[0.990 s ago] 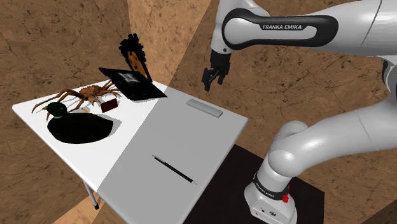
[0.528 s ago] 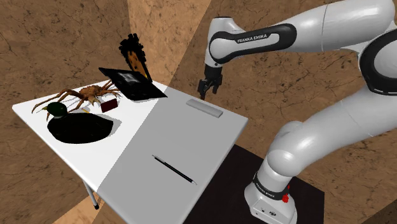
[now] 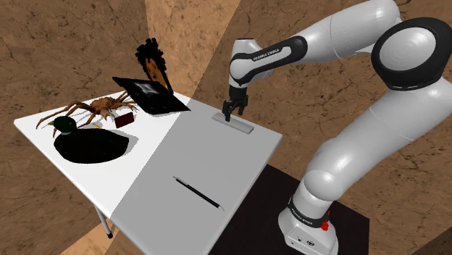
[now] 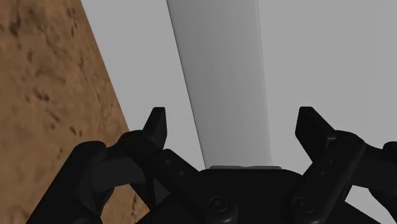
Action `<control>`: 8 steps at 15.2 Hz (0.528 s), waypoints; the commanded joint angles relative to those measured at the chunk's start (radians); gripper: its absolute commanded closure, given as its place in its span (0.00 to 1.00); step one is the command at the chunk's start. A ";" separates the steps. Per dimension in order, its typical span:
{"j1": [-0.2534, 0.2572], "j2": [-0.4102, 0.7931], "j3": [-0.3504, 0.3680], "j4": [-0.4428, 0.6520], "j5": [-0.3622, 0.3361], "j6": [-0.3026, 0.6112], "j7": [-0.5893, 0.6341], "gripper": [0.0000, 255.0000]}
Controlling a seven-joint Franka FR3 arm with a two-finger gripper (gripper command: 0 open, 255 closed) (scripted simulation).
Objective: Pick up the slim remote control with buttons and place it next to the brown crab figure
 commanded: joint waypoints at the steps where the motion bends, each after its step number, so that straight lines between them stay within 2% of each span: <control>1: 0.000 0.012 -0.002 -0.020 0.000 0.031 0.000 0.00; 4: 0.000 0.035 -0.006 -0.049 0.001 0.084 -0.002 0.00; 8: 0.000 0.035 -0.006 -0.049 0.001 0.084 -0.002 0.00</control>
